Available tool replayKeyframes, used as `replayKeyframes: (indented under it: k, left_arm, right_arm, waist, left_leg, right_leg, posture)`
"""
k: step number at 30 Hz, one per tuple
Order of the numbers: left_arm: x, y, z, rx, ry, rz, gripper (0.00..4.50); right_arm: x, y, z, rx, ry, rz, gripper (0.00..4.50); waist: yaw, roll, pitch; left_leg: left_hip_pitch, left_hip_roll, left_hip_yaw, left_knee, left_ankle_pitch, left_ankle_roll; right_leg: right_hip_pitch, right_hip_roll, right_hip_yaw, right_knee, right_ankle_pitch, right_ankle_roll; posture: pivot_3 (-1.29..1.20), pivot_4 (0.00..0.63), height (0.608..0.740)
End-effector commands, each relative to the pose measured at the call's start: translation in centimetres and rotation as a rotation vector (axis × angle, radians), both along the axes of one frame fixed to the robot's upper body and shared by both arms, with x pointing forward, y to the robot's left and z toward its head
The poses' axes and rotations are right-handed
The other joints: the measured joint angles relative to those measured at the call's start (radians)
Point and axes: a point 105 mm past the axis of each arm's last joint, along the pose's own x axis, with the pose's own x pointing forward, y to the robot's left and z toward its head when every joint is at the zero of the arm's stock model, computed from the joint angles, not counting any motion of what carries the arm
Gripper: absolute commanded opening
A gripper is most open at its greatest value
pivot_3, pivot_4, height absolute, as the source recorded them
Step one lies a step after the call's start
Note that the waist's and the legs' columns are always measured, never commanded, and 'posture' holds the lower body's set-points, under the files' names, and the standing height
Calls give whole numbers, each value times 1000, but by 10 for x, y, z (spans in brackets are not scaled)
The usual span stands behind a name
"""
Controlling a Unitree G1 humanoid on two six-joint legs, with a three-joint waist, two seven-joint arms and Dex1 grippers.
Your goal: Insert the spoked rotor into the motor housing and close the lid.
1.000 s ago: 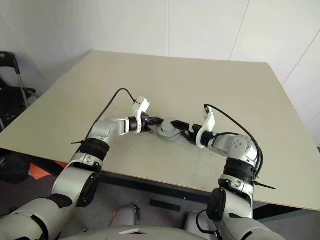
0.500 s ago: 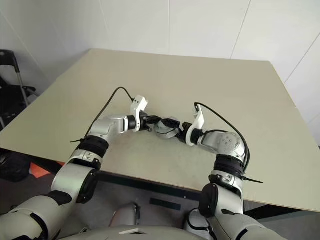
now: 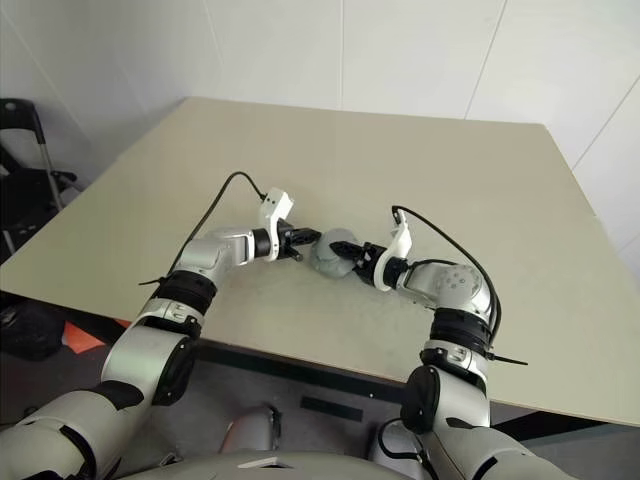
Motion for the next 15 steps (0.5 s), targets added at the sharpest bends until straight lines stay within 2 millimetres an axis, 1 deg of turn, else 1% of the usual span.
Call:
replayKeyframes:
  k: [1,3,7,9,11,15]
  left_arm:
    - [8,7,12,-61,-14,52,0]
    - [14,14,22,-135,-22,100,0]
    - [24,26,55,-390,-20,185,0]
    - [27,36,63,-485,6,227,0]
    - [27,41,67,-558,31,242,0]
    - [12,45,79,-710,69,176,0]
  right_arm:
    - [15,-5,39,52,-138,-39,2080]
    - [22,-9,52,79,-173,-67,2080]
    - [35,-13,78,146,-225,-121,2080]
    - [40,-12,92,181,-249,-139,2080]
    - [42,-7,102,204,-266,-138,2080]
    - [40,3,114,228,-284,-113,2080]
  waist:
    - [1,0,1]
    - [1,0,2]
    - [0,1,3]
    - [0,1,3]
    - [-1,1,3]
    - [-1,1,3]
  left_leg:
    - [0,0,0,0,0,0]
    - [-2,0,0,0,0,0]
    - [-7,0,0,1,0,0]
    - [-7,0,0,1,0,0]
    - [-7,0,0,1,0,1]
    - [-8,0,0,1,-1,2]
  right_leg:
    - [0,0,0,0,0,0]
    - [-2,0,0,0,0,0]
    - [-6,0,0,1,0,-1]
    - [-7,0,-1,1,0,-1]
    - [-7,0,-1,1,0,-2]
    - [-7,0,-2,1,-1,-3]
  posture:
    - [0,0,740]
    - [0,0,740]
    - [0,0,740]
    - [0,0,740]
    - [0,0,740]
    - [0,0,740]
